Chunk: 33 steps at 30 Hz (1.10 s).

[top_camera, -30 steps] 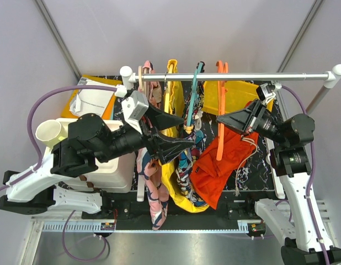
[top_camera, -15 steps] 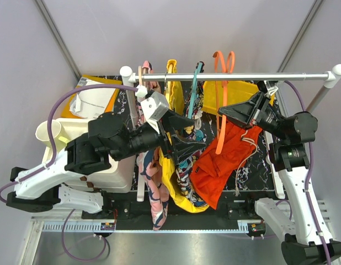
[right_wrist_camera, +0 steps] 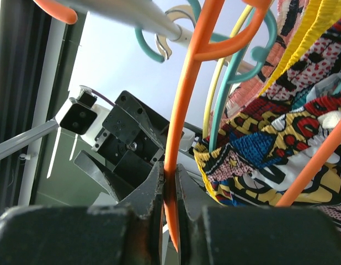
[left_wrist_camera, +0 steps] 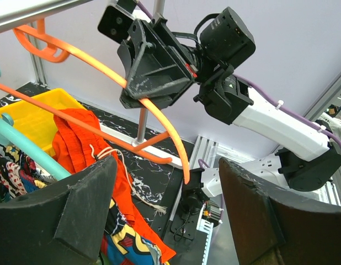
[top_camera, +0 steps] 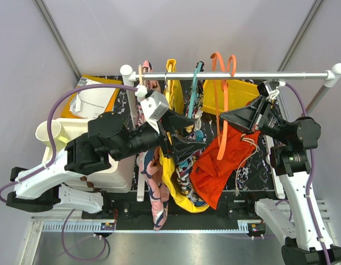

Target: Remove the shorts from the hanger

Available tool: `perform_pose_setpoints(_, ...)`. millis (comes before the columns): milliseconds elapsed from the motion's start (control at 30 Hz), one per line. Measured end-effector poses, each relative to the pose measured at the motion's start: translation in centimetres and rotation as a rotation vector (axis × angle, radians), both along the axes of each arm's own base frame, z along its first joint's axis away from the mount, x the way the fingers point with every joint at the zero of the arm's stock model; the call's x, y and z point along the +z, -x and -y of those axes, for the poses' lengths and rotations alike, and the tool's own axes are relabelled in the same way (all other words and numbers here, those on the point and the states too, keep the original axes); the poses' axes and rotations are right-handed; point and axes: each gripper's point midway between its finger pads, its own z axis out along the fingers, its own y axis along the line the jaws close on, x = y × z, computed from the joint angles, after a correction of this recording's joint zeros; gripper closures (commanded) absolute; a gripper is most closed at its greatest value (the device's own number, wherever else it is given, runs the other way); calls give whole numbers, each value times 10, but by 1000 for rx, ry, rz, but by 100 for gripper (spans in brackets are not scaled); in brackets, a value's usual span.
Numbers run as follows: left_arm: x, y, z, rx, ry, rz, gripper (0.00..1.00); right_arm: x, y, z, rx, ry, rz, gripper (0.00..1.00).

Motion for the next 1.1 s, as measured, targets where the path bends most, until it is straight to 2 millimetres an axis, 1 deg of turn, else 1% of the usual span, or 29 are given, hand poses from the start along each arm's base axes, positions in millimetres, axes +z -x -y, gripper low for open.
perform_pose_setpoints(267, 0, 0, 0, 0, 1, -2, 21, -15, 6, -1, 5, 26, 8, 100)
perform_pose_setpoints(467, 1, -4, -2, 26, 6, -10, 21, -27, 2, -4, 8, 62, -1, 100)
perform_pose_setpoints(633, 9, -6, -8, 43, 35, -6, 21, -36, -4, -12, 38, 84, -11, 100)
perform_pose_setpoints(733, 14, -5, -11, 46, 53, -2, 20, -40, -5, -21, 63, 92, -10, 100)
perform_pose_setpoints(933, 16, -6, -13, 48, 57, -2, 20, -43, -3, -31, 67, 96, 5, 100)
perform_pose_setpoints(967, 16, -6, -13, 48, 57, -2, 20, -43, -3, -32, 64, 97, 7, 99)
perform_pose_setpoints(1033, 16, -6, -13, 48, 56, -1, 20, -43, -3, -35, 61, 96, 8, 93)
perform_pose_setpoints(1067, 16, -6, -13, 48, 56, -1, 20, -44, -2, -36, 64, 97, 10, 81)
perform_pose_setpoints(1100, 16, -6, -13, 48, 56, -1, 20, -44, -1, -37, 63, 98, 13, 75)
